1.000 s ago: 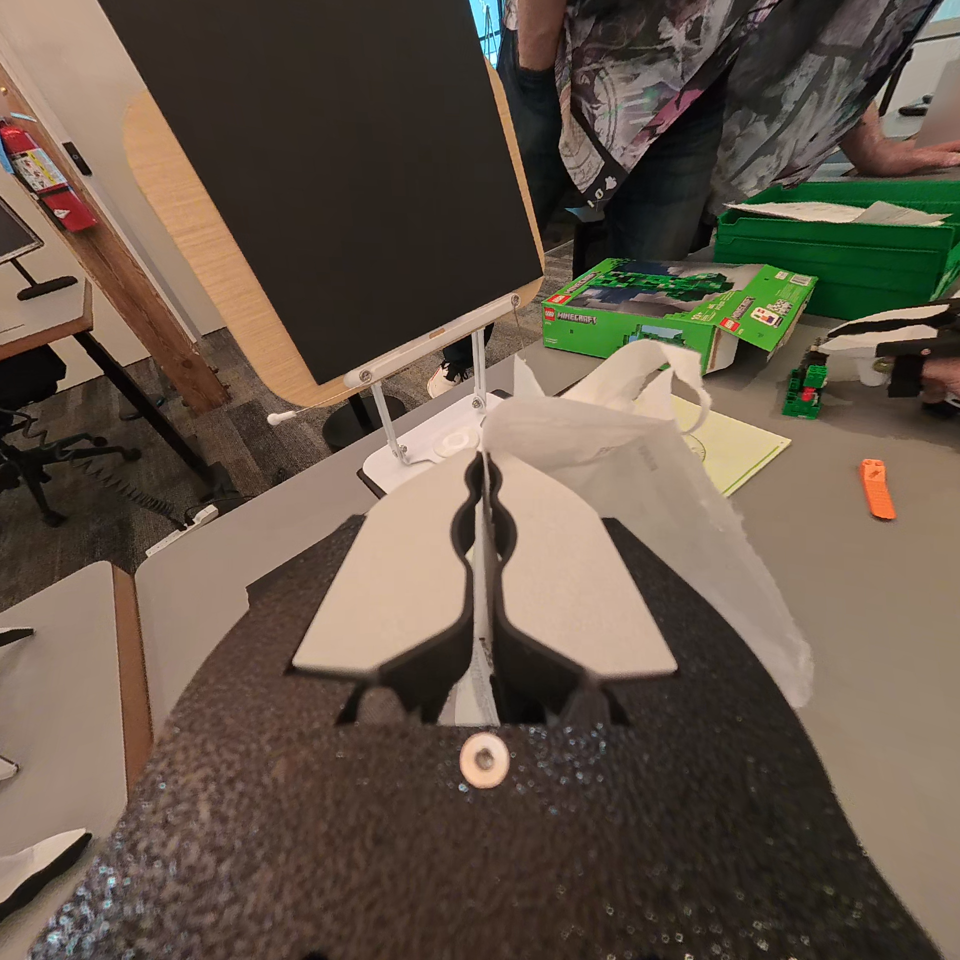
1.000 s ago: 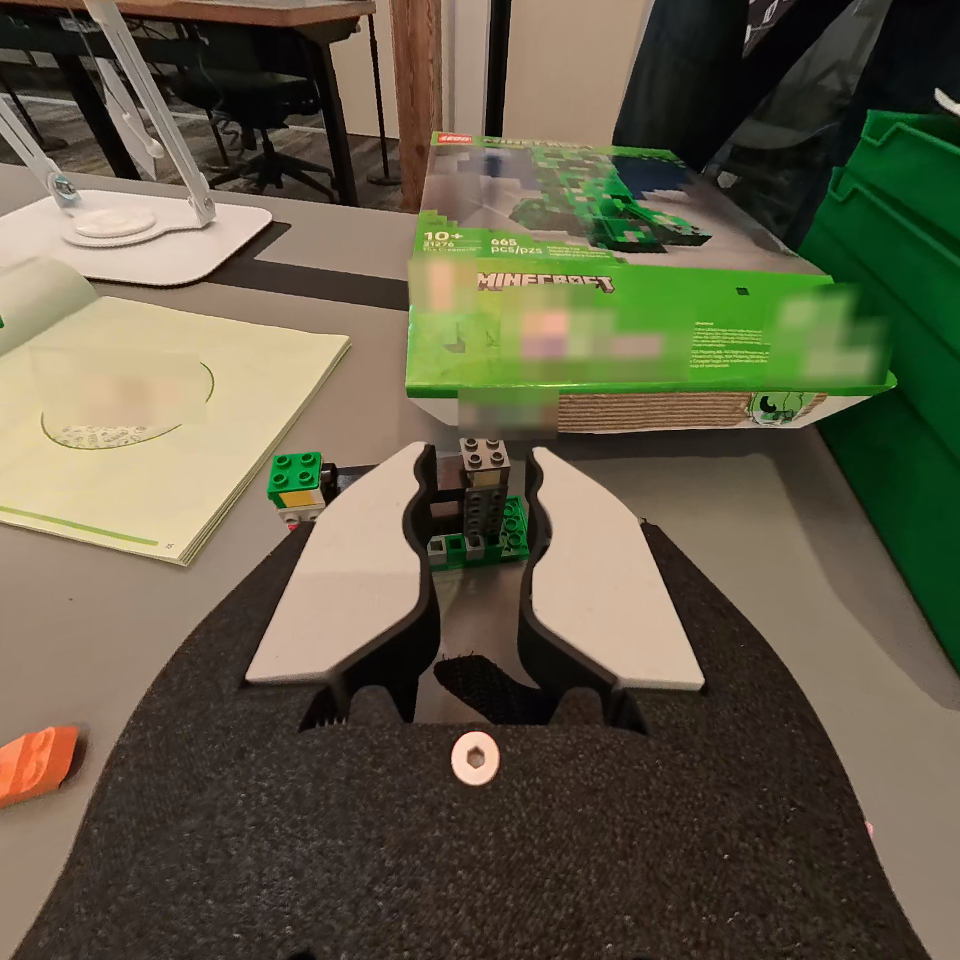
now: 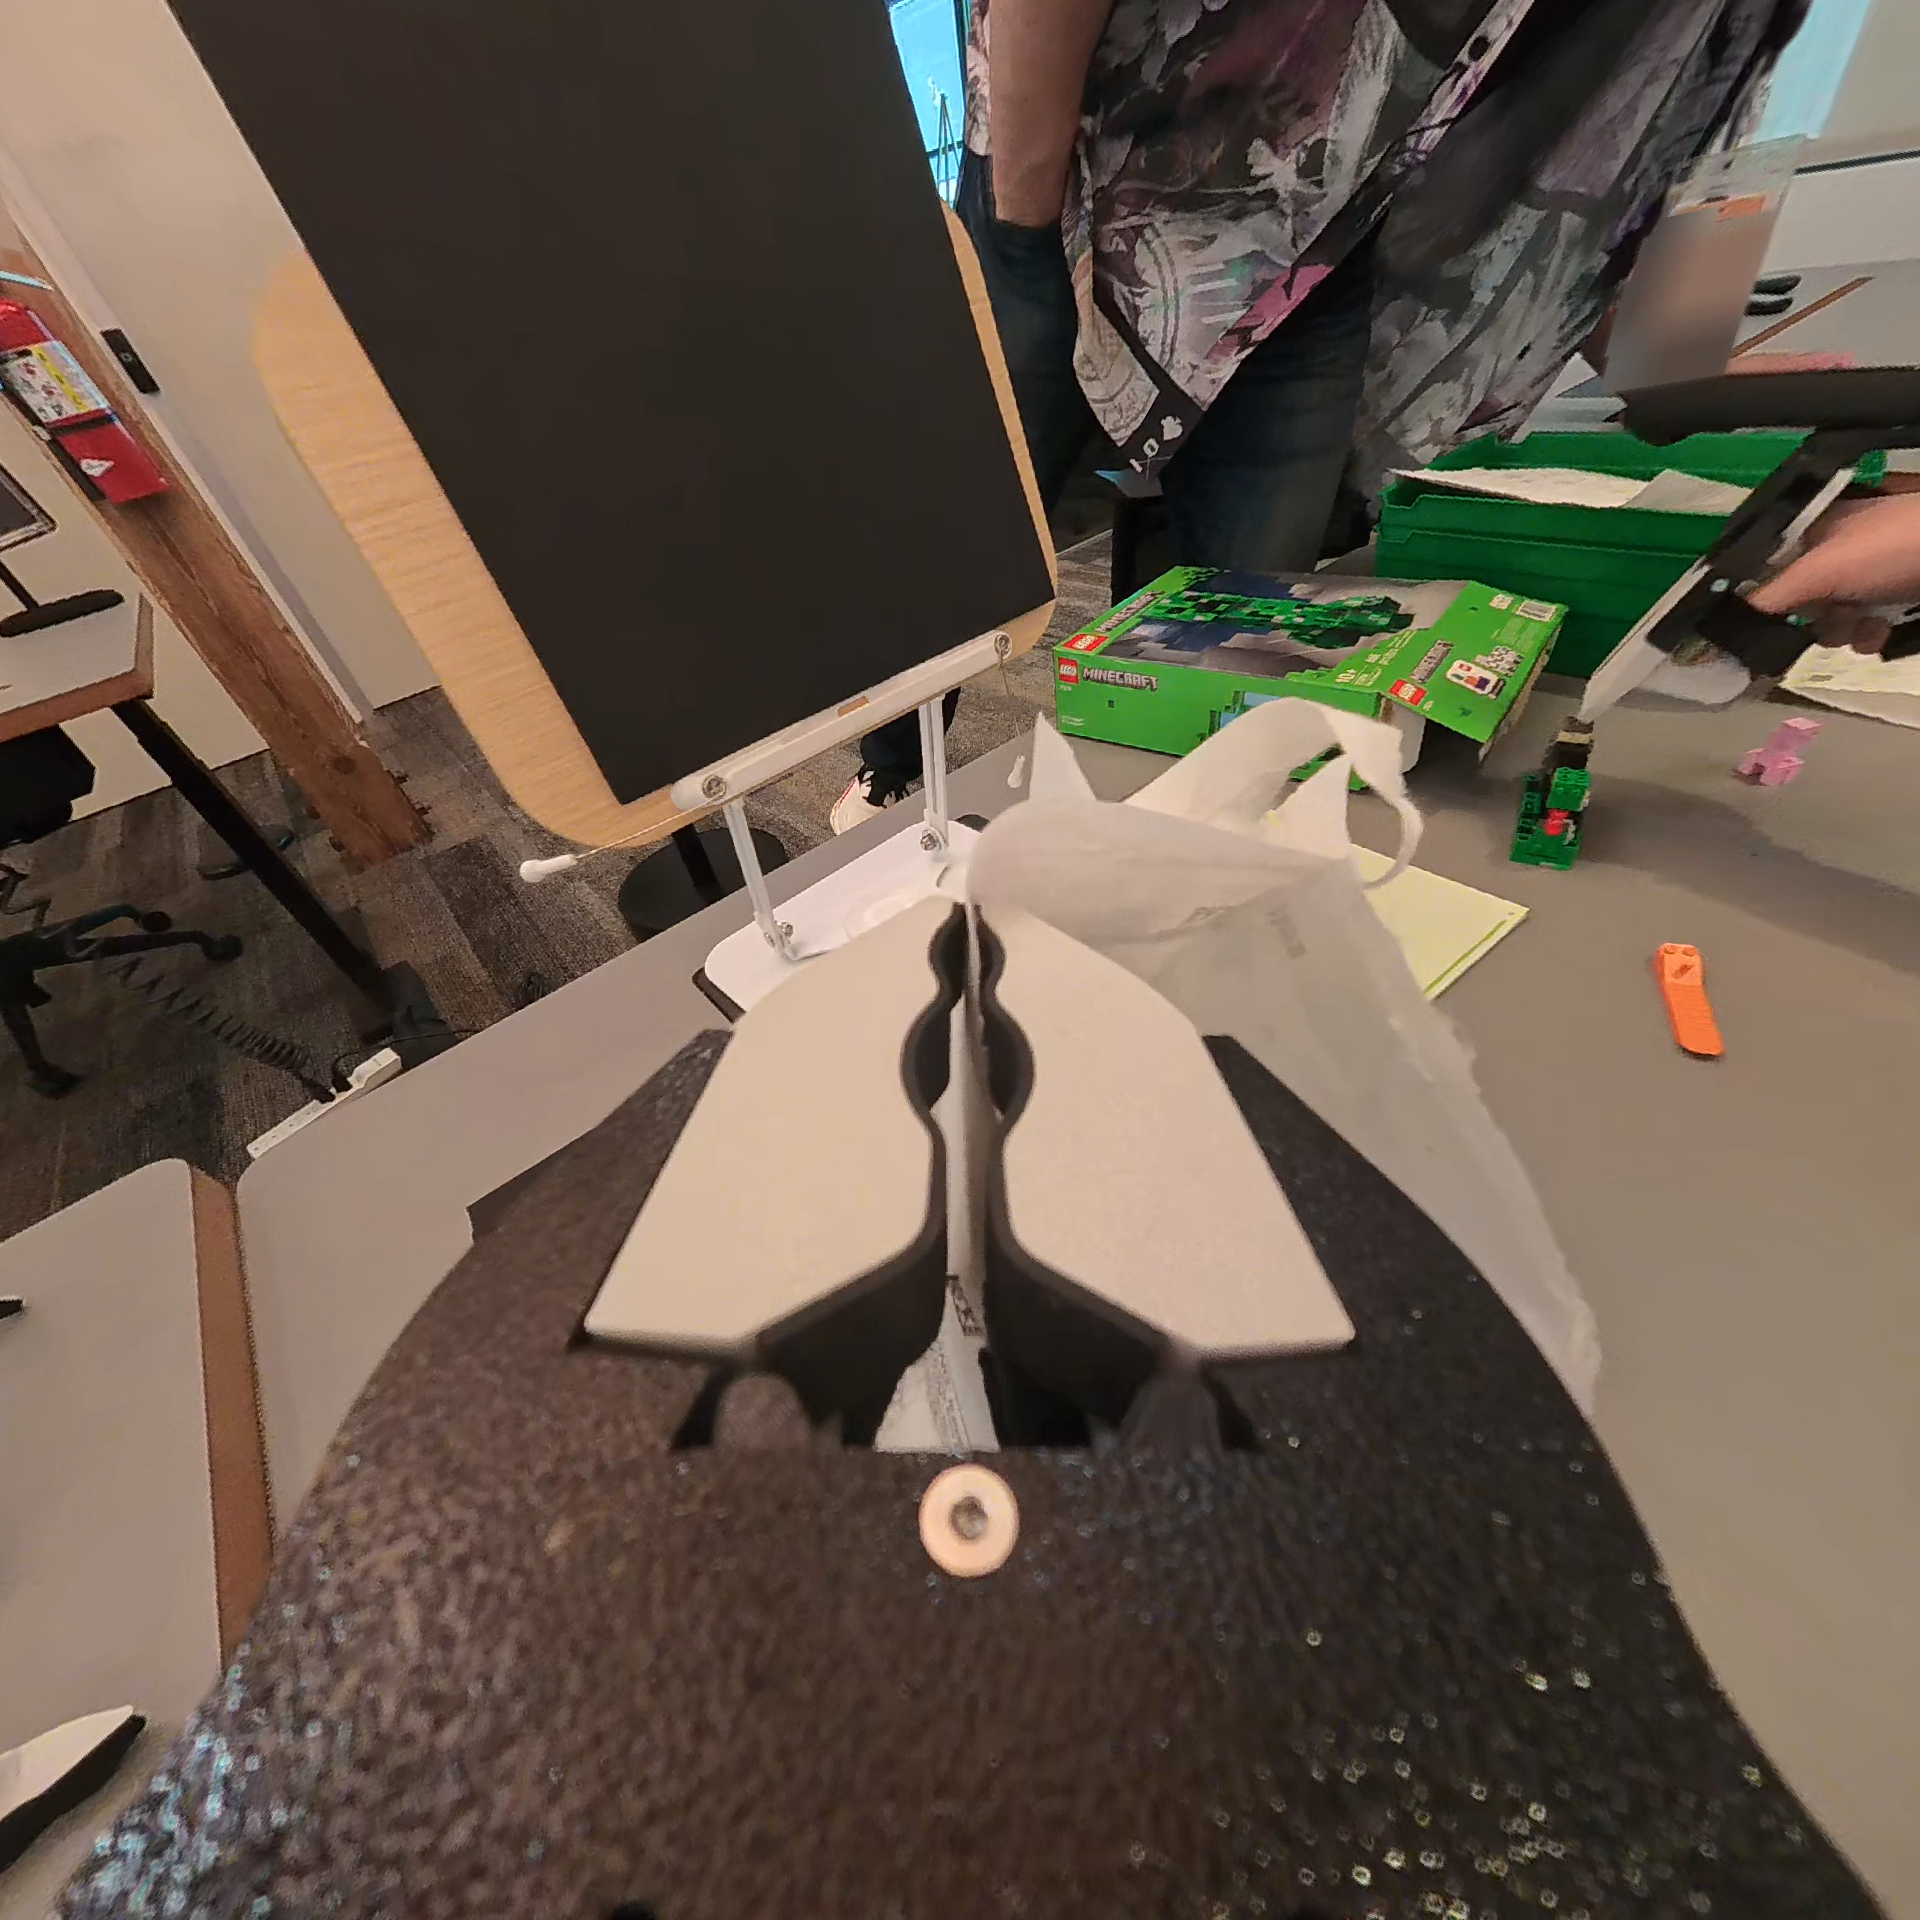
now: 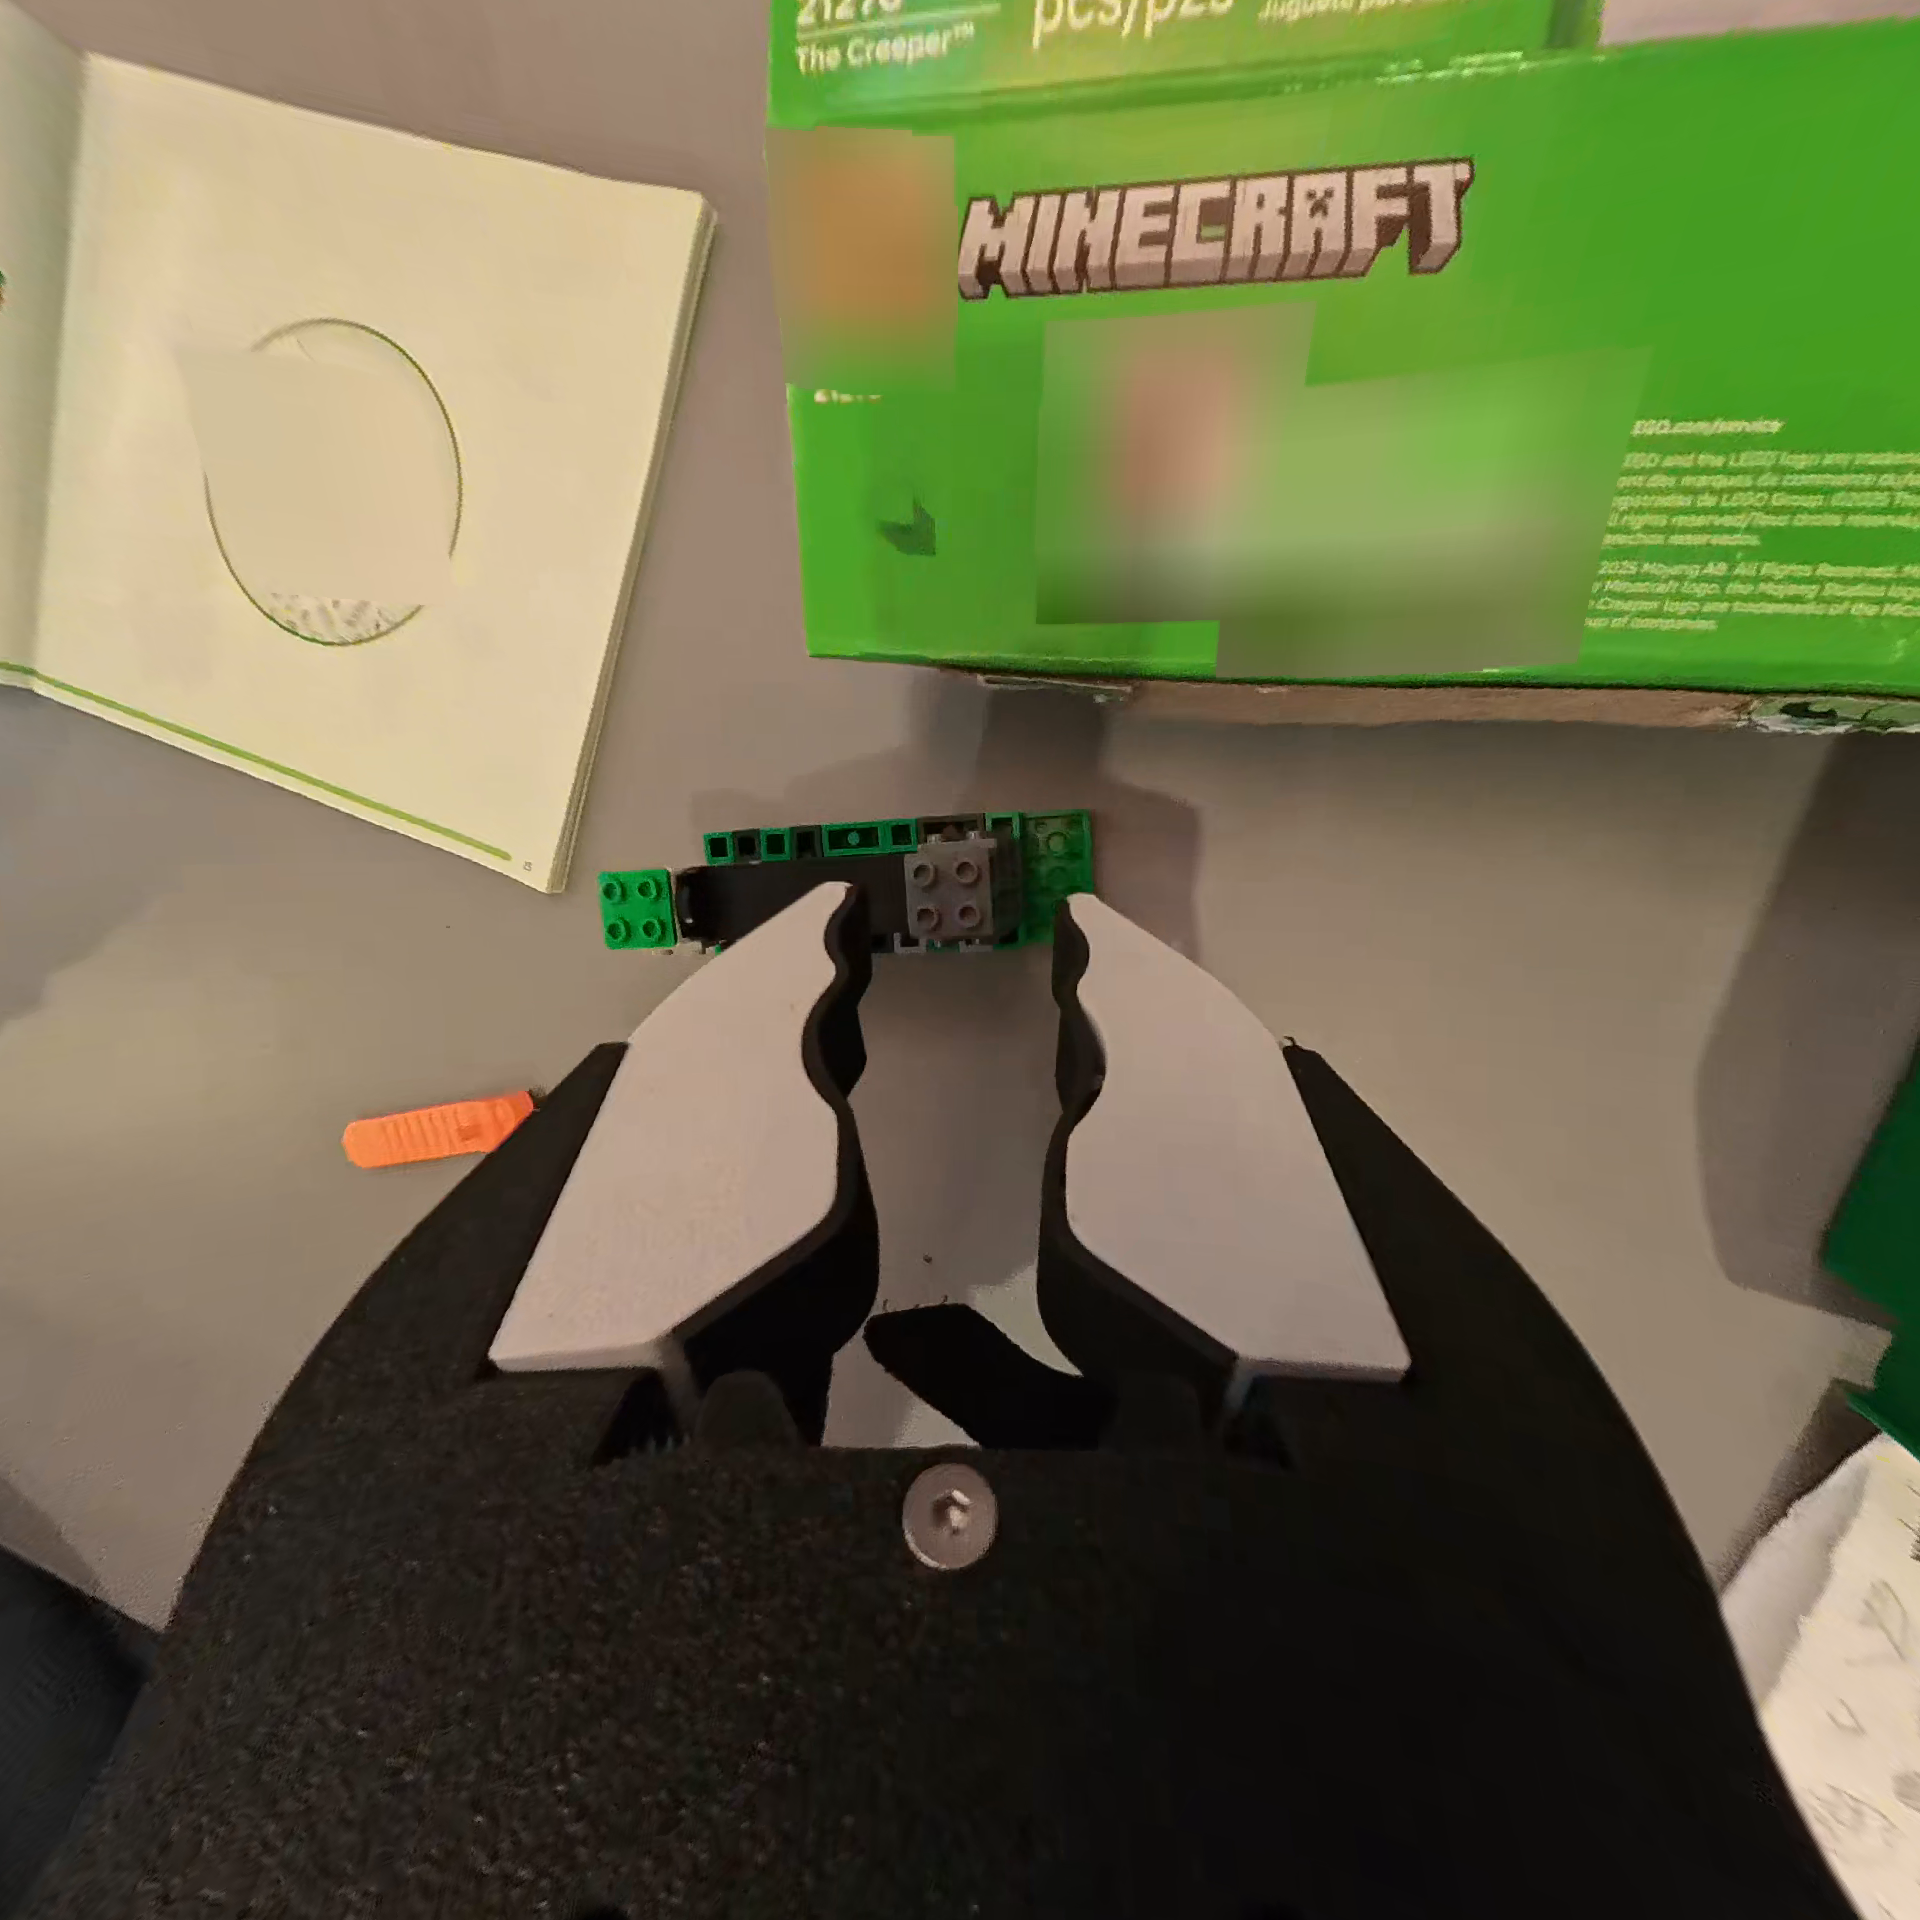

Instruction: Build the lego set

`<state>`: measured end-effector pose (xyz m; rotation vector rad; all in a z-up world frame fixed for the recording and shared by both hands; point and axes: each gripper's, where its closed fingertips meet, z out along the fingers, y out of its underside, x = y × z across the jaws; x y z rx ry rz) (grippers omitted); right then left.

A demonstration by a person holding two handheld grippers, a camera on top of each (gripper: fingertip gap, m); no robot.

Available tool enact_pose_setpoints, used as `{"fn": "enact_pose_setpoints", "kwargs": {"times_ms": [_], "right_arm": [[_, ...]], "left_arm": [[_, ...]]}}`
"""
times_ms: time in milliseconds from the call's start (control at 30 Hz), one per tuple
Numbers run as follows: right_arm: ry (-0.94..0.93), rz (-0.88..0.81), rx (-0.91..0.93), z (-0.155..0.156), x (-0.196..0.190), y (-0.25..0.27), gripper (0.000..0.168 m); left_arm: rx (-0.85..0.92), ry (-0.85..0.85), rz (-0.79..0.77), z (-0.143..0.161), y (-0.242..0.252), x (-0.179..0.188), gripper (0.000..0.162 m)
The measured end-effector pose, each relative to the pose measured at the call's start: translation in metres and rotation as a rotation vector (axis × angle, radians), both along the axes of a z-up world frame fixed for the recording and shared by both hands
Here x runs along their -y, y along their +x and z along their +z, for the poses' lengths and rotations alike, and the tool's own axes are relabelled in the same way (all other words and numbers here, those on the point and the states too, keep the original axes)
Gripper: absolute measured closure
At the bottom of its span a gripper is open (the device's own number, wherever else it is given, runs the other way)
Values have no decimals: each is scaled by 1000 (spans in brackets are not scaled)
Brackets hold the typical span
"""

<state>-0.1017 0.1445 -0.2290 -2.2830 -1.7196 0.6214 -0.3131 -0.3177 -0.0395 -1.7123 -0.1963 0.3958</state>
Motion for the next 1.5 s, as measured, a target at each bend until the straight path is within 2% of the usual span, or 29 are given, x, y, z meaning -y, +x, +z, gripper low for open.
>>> {"fn": "enact_pose_setpoints", "kwargs": {"times_ms": [200, 300, 367, 433, 567, 633, 867, 1000, 1100, 1133, 1167, 1267, 1400, 1500], "right_arm": [[54, 0, -39, 6, -3, -3, 136], [251, 13, -244, 19, -6, 0, 136], [373, 0, -413, 21, 5, 7, 152], [457, -35, -501, 7, 13, 17, 168], [516, -75, -624, -13, 20, 20, 168], [599, -65, -703, 4, 19, 17, 168], [613, -80, -659, -3, 10, 6, 168], [521, -109, -531, -16, 23, 14, 168], [728, -64, -582, 33, 39, 8, 168], [697, -9, -569, 43, 45, -2, 168], [584, 56, -518, 44, 52, -15, 168], [248, 227, -184, 18, 56, -42, 168], [283, 436, 211, -20, 47, -50, 168], [316, 561, 426, -33, 52, -34, 168]], "left_arm": [[1, 9, -3, 2, 1, 2, 162], [0, 12, -2, 2, 1, 3, 162], [-2, 17, 0, 4, 1, 4, 162], [-2, 21, 4, 4, 0, 5, 162], [-2, 13, 10, 3, 0, 4, 162], [-3, 4, 10, 2, 0, 3, 162], [-8, -10, 9, 0, 0, -1, 162], [-7, -11, 11, 0, 0, 0, 162], [-6, -8, 15, 0, -2, 2, 162], [-4, -6, 15, 0, -2, 2, 162], [-3, -4, 13, 0, -2, 1, 162], [-5, -7, 8, 0, 0, 1, 162], [-29, -4, 17, 5, 2, 3, 162], [-28, 2, 19, 6, 1, 5, 162]]}}
